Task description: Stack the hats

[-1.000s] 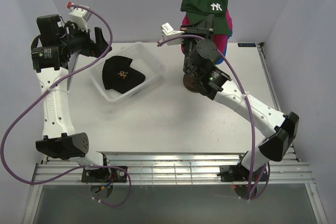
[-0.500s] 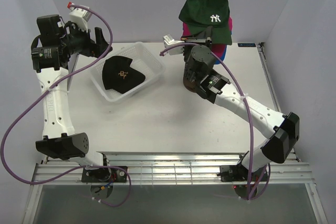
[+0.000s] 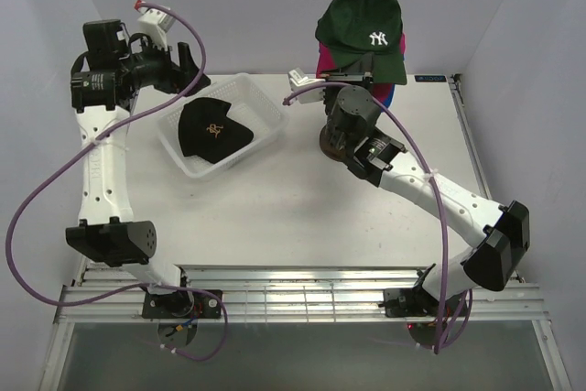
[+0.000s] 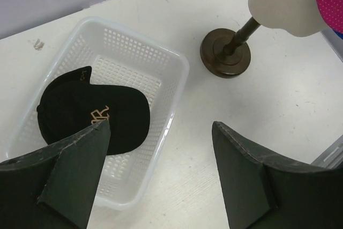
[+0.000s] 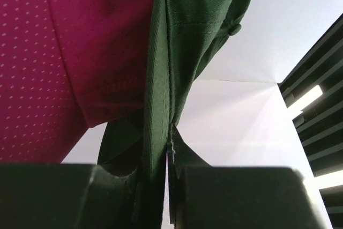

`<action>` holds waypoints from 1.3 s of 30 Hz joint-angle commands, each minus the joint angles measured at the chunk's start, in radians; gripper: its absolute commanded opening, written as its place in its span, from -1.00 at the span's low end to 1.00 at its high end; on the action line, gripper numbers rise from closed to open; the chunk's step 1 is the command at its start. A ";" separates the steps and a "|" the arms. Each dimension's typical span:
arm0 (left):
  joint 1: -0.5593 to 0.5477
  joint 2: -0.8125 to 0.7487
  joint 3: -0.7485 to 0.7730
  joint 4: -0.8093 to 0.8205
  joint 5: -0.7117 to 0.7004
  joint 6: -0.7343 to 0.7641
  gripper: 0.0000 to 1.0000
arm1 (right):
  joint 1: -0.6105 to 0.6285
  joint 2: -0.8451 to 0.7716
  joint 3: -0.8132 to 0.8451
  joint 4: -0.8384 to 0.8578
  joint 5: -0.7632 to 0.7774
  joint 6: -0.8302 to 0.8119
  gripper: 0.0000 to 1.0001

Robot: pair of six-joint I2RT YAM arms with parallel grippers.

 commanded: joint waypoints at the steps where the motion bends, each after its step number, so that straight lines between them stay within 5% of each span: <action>1: -0.067 0.028 0.045 0.013 -0.029 -0.003 0.73 | -0.003 -0.049 -0.043 0.029 0.010 0.030 -0.72; 9: -0.343 0.186 0.319 0.151 -0.138 -0.053 0.60 | -0.003 -0.069 -0.095 0.113 -0.020 -0.007 -0.38; 14: -0.434 0.269 0.422 0.370 -0.092 -0.175 0.61 | -0.003 -0.068 -0.118 0.115 -0.032 -0.013 -0.41; 28: -0.576 0.517 0.573 0.622 -0.140 -0.313 0.68 | -0.003 -0.036 -0.121 0.121 -0.035 -0.025 -0.48; 35: -0.583 0.579 0.625 0.684 -0.170 -0.307 0.23 | -0.003 -0.057 -0.150 0.132 -0.050 -0.028 -0.49; 36: -0.586 0.580 0.625 0.682 -0.168 -0.310 -0.08 | -0.003 -0.057 -0.152 0.133 -0.052 -0.028 -0.49; 39: -0.586 0.580 0.622 0.668 -0.168 -0.307 -0.49 | -0.003 -0.060 -0.166 0.165 -0.058 -0.039 -0.48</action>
